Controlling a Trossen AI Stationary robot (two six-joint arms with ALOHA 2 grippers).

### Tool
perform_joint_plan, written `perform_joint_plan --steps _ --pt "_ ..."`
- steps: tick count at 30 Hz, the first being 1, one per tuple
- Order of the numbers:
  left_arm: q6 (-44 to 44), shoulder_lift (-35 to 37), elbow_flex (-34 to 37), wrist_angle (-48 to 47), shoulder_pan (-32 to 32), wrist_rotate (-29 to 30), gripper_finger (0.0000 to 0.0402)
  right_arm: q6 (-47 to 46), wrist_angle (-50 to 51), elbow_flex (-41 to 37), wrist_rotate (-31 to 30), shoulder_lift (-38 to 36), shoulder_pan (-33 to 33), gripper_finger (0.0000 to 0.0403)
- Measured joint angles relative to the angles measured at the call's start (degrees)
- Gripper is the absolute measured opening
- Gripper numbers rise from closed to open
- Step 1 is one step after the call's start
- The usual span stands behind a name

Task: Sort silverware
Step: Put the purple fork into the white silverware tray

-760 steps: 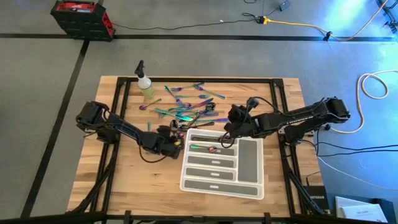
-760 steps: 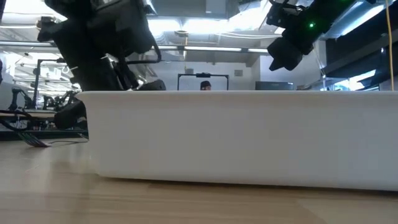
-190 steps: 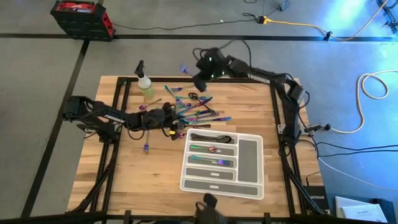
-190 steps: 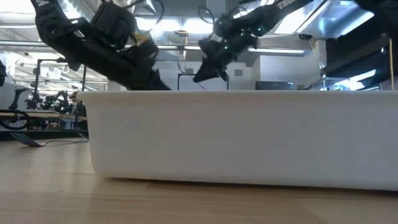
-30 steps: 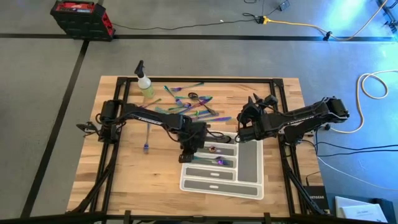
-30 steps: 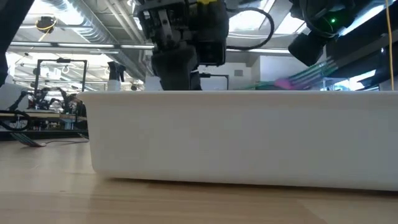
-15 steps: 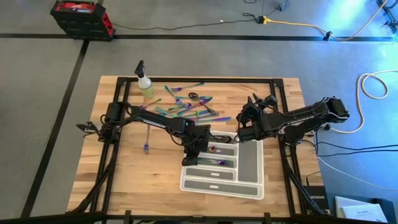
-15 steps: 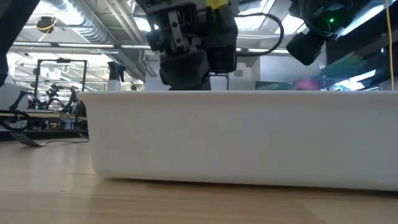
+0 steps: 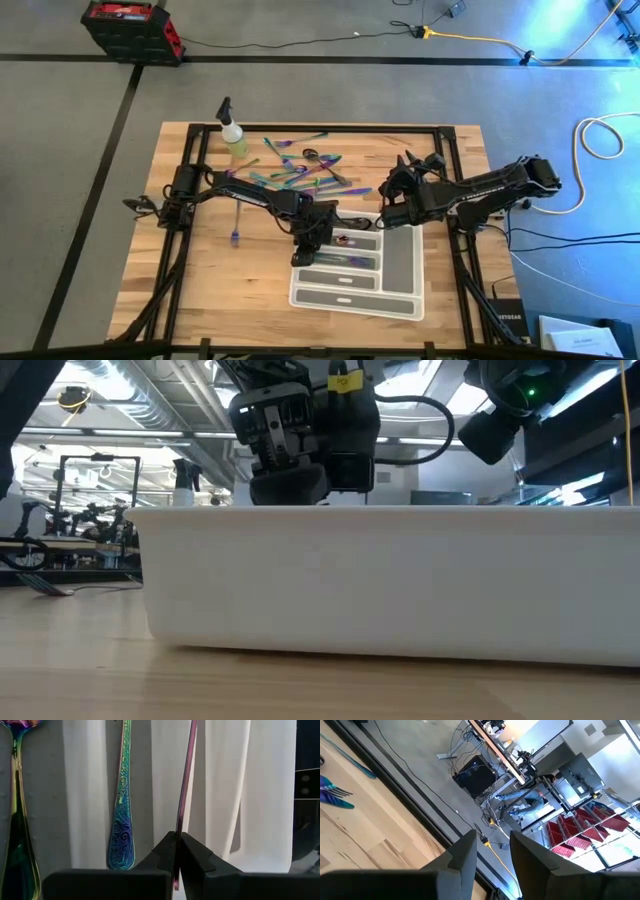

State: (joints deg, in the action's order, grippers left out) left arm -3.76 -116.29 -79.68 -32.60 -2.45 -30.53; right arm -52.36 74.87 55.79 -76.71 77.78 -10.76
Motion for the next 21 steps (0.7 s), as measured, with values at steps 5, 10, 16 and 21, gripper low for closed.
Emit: perform_joint_plan --steps 5,10,16,21 --pt "-0.3 0.0 0.0 0.7 -0.1 0.3 0.0 0.0 0.0 0.0 0.0 0.0 0.0 0.0101" --pt "-0.3 0.0 0.0 0.4 -0.1 1.4 0.0004 0.1 -0.3 0.0 0.2 0.0 0.0 0.0101" --pt "-0.2 0.0 0.0 0.2 -0.2 2.6 0.003 0.1 -0.1 0.0 0.3 0.0 0.0 0.0101" --pt "0.2 0.0 0.0 0.3 -0.7 5.2 0.0063 0.1 0.0 0.0 0.4 0.0 0.0 0.0101"
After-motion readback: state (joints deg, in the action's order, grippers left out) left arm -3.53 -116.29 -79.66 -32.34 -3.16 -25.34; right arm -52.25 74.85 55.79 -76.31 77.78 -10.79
